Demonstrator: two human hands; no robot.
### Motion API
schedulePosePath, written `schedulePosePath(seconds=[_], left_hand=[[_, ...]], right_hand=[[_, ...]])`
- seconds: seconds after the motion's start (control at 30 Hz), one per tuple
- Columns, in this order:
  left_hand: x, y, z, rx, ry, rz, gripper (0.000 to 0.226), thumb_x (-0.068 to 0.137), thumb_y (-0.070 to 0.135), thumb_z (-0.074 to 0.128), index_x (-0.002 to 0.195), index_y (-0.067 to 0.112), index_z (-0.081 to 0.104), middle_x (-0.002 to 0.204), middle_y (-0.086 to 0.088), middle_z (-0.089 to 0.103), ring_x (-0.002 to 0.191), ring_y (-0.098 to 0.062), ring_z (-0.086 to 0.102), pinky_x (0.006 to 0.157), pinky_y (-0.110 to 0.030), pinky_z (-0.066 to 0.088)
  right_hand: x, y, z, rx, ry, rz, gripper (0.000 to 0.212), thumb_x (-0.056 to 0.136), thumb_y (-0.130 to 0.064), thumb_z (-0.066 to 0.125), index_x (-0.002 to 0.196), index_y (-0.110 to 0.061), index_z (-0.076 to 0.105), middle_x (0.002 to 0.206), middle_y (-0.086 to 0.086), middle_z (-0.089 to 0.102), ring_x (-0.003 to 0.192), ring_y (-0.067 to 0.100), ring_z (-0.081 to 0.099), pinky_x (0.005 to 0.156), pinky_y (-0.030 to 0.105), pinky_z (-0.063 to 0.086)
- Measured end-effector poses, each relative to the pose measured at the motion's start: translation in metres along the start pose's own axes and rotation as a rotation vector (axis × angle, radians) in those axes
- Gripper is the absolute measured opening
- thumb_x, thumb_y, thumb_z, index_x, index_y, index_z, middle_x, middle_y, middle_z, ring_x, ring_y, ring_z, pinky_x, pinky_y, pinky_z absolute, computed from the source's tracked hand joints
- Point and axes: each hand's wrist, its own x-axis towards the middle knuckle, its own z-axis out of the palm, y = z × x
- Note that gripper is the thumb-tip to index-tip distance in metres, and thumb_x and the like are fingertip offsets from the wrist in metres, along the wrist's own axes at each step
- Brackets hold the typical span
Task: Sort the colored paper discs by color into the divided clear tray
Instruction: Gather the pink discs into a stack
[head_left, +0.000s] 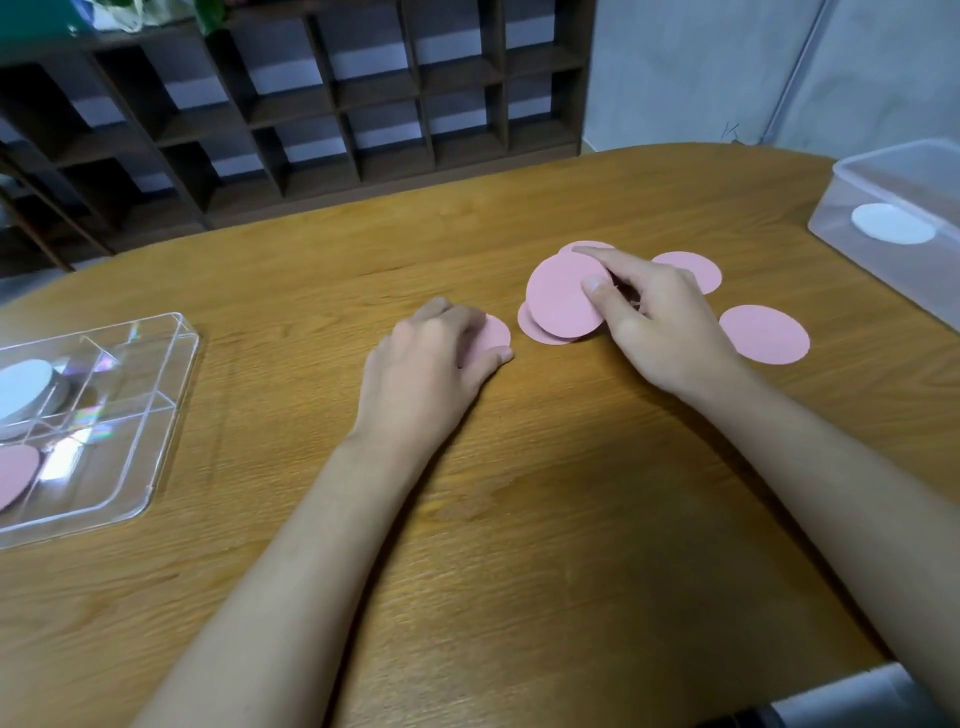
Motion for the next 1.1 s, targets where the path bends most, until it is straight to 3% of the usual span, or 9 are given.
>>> schedulePosePath(seconds=[0.13,0.27,0.37,0.47,0.53,0.7,0.93,1.0,1.1], left_hand=[[-0.006,0.002,-0.004,0.08,0.104,0.107,0.027,0.105,0.047,0.051,0.104,0.027,0.07,0.092,0.006,0.068,0.085,-0.03,0.068,0.066,-0.045,0.056],[-0.009,0.008,-0.007,0.054,0.214,0.124,0.028,0.11,0.037,0.041,0.101,0.02,0.061,0.097,0.006,0.074,0.083,-0.03,0.07,0.062,-0.043,0.055],[-0.008,0.009,-0.006,0.013,0.321,0.137,0.028,0.11,0.032,0.044,0.099,0.015,0.063,0.094,0.001,0.067,0.087,-0.026,0.063,0.063,-0.042,0.052],[-0.006,0.011,-0.002,-0.183,0.38,0.157,0.022,0.109,0.02,0.052,0.096,0.009,0.067,0.09,-0.003,0.064,0.082,-0.019,0.058,0.074,-0.028,0.047],[-0.006,0.013,-0.001,-0.288,0.39,0.154,0.018,0.106,0.014,0.058,0.095,0.009,0.07,0.086,0.001,0.067,0.079,-0.013,0.059,0.077,-0.017,0.043],[-0.006,0.012,0.003,-0.439,0.321,0.092,0.012,0.102,0.017,0.065,0.11,0.015,0.074,0.075,0.011,0.07,0.068,-0.008,0.07,0.075,-0.034,0.058],[-0.006,0.009,0.006,-0.5,0.319,0.01,0.02,0.096,0.028,0.074,0.111,0.02,0.082,0.09,0.007,0.08,0.074,-0.01,0.074,0.076,-0.036,0.06],[-0.006,0.007,0.006,-0.466,0.356,-0.015,0.021,0.093,0.031,0.076,0.11,0.019,0.083,0.092,0.005,0.08,0.075,-0.007,0.073,0.076,-0.033,0.059],[-0.006,0.011,0.007,-0.42,0.398,-0.007,0.023,0.091,0.03,0.08,0.108,0.016,0.083,0.095,0.003,0.08,0.081,-0.003,0.07,0.078,-0.029,0.058]], right_hand=[[0.0,-0.002,0.001,-0.002,0.031,-0.011,0.037,0.107,-0.026,0.048,0.141,-0.021,0.063,0.136,-0.01,0.067,0.119,0.016,0.061,0.111,0.039,0.044],[0.0,-0.005,-0.002,0.029,0.059,-0.002,0.039,0.108,-0.023,0.05,0.145,-0.02,0.06,0.127,-0.013,0.069,0.108,-0.004,0.058,0.098,0.011,0.041],[-0.002,-0.006,0.001,0.039,0.057,-0.012,0.039,0.107,-0.023,0.052,0.145,-0.023,0.06,0.085,-0.022,0.064,0.078,0.002,0.059,0.08,0.02,0.045],[-0.005,-0.011,0.003,0.048,0.013,-0.028,0.039,0.106,-0.024,0.054,0.143,-0.03,0.061,0.072,0.005,0.065,0.071,0.03,0.06,0.076,0.038,0.051],[-0.007,-0.015,0.003,0.075,-0.028,-0.041,0.038,0.106,-0.022,0.054,0.143,-0.031,0.061,0.074,0.01,0.066,0.071,0.031,0.06,0.076,0.04,0.051],[-0.01,-0.019,0.005,0.133,-0.08,-0.072,0.039,0.108,-0.017,0.049,0.142,-0.03,0.062,0.076,0.011,0.067,0.072,0.02,0.063,0.076,0.025,0.053],[-0.01,-0.019,0.007,0.102,-0.177,-0.074,0.04,0.111,-0.022,0.041,0.148,-0.029,0.056,0.085,0.0,0.067,0.078,0.006,0.062,0.08,0.019,0.05],[-0.013,-0.022,0.009,0.055,-0.206,-0.089,0.042,0.111,-0.027,0.043,0.152,-0.027,0.051,0.094,-0.008,0.066,0.085,0.0,0.061,0.084,0.011,0.044],[-0.013,-0.023,0.011,-0.024,-0.21,-0.114,0.049,0.109,-0.032,0.05,0.157,-0.024,0.044,0.135,-0.014,0.062,0.117,-0.014,0.048,0.098,0.0,0.03]])
